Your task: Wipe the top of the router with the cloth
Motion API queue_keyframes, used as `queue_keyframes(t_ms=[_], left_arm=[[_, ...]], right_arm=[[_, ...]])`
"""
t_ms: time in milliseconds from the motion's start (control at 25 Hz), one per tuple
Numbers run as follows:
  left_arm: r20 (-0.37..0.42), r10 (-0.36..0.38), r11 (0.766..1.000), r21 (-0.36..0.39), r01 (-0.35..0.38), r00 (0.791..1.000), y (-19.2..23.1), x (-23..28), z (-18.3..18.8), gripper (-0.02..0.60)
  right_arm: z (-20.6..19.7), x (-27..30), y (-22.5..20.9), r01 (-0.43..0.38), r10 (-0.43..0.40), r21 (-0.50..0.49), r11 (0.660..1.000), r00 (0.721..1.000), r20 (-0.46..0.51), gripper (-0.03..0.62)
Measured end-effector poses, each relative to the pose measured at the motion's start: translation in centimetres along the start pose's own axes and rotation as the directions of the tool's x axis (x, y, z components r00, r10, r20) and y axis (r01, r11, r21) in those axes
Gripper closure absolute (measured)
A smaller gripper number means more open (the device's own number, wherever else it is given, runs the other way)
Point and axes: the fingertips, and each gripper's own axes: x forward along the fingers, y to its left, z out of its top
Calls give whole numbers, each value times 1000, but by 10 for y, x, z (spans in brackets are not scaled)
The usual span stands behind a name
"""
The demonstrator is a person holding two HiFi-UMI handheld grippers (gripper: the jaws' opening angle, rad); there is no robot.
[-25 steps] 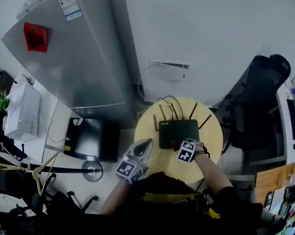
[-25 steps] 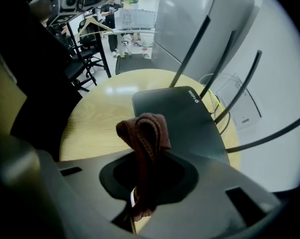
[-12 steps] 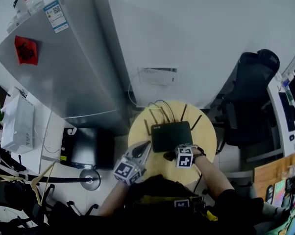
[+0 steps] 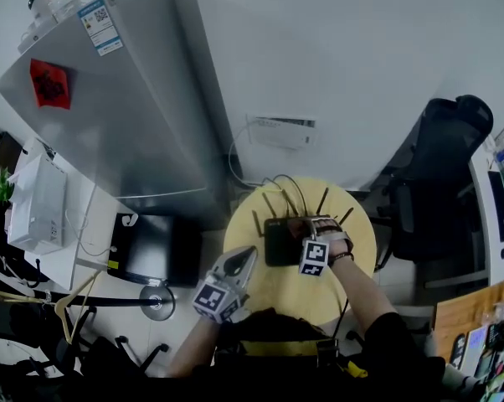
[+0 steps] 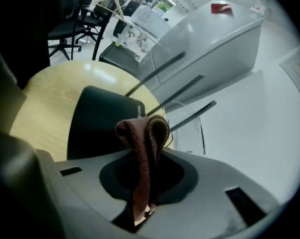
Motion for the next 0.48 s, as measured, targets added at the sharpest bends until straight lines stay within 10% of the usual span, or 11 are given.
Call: queue_keyframes(t_ms=[280, 480], left_arm=[[-41, 114, 993, -16, -114, 993, 19, -20, -11, 584], [-60, 155, 987, -38, -158, 986, 25, -31, -23, 584]], right_arm=[[-34, 46, -19, 37, -32, 52, 998, 995, -91, 534], [-51, 61, 8, -107, 127, 117, 987, 976, -176, 534]])
